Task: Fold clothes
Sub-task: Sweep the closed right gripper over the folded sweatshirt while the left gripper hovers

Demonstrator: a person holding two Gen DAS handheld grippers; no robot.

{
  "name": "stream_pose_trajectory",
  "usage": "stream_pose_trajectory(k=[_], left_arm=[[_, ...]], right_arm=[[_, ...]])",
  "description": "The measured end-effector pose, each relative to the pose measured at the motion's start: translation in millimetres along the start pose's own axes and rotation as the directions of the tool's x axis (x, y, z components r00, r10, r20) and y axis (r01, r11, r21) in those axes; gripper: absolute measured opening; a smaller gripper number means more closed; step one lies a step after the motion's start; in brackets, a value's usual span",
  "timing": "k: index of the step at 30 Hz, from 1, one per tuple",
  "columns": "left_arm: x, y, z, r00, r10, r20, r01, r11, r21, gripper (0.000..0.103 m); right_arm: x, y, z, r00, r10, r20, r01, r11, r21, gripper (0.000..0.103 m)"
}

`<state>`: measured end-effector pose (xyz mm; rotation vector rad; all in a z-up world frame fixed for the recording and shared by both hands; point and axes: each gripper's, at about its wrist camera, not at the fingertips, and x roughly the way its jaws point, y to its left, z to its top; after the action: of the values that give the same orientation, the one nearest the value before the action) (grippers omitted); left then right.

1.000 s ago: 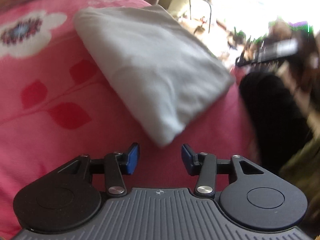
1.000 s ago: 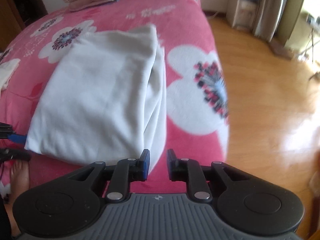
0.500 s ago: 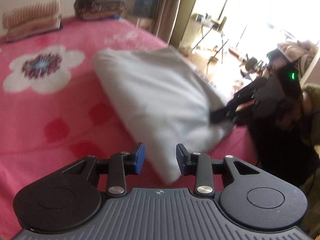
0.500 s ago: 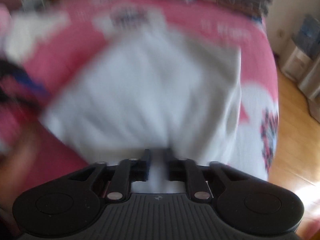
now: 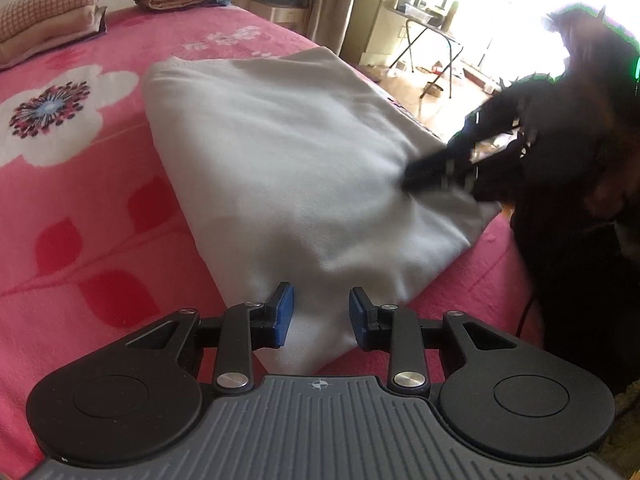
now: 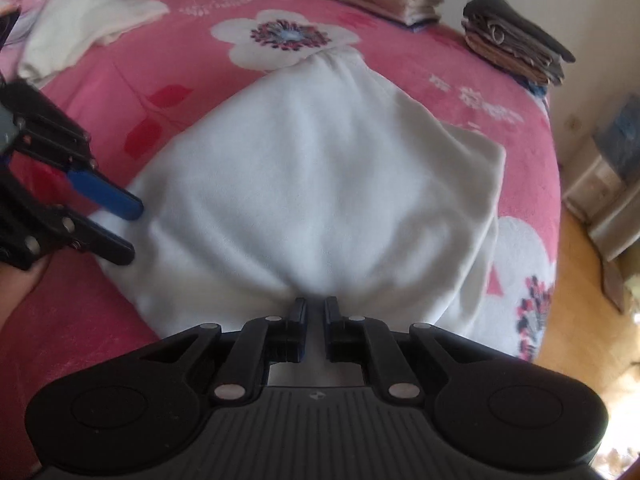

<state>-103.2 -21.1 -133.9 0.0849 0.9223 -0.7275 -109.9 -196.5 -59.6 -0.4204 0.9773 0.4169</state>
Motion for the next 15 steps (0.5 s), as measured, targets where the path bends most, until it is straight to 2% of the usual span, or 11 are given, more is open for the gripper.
stream_pose_trajectory(k=[2, 5, 6, 8, 10, 11, 14, 15], left_arm=[[-0.2, 5.4, -1.1, 1.0, -0.016, 0.005, 0.016, 1.0, -0.015, 0.031], [-1.1, 11.2, -2.7, 0.999, -0.04, 0.014, 0.04, 0.999, -0.025, 0.031], [-2.5, 12.7, -3.9, 0.999, -0.047, 0.019, 0.047, 0.998, -0.028, 0.031], [-1.7, 16.4, -5.6, 0.997, -0.066, 0.027, 0.067, 0.997, -0.038, 0.031], [-0.3, 20.1, -8.1, 0.995, -0.094, 0.026, 0.095, 0.994, -0.056, 0.031], [-0.6, 20.9, -8.9, 0.995, -0.1, 0.031, 0.101, 0.993, -0.055, 0.031], [-0.6, 24.5, -11.4, 0.992, -0.121, 0.047, 0.123, 0.991, -0.059, 0.031], [-0.3, 26.4, -12.2, 0.99, -0.13, 0.052, 0.133, 0.989, -0.068, 0.031]], right_arm=[[-18.0, -4.0, 19.2, 0.996, 0.038, 0.085, -0.04, 0.999, 0.026, 0.008], [-31.5, -1.8, 46.8, 0.965, 0.128, 0.23, -0.133, 0.991, 0.005, 0.008], [-24.6, 3.8, 50.5, 0.96, 0.149, 0.238, -0.148, 0.989, -0.019, 0.008], [5.1, 14.8, 50.3, 0.967, 0.179, 0.181, -0.17, 0.983, -0.066, 0.009], [41.5, 24.9, 37.3, 0.986, 0.147, 0.083, -0.137, 0.984, -0.117, 0.009], [49.7, 25.1, 30.9, 0.987, 0.138, 0.086, -0.127, 0.984, -0.124, 0.009], [39.0, 19.1, 51.4, 0.989, 0.142, 0.052, -0.139, 0.989, -0.05, 0.009], [31.8, 18.2, 60.5, 0.988, 0.136, 0.071, -0.133, 0.99, -0.046, 0.009]])
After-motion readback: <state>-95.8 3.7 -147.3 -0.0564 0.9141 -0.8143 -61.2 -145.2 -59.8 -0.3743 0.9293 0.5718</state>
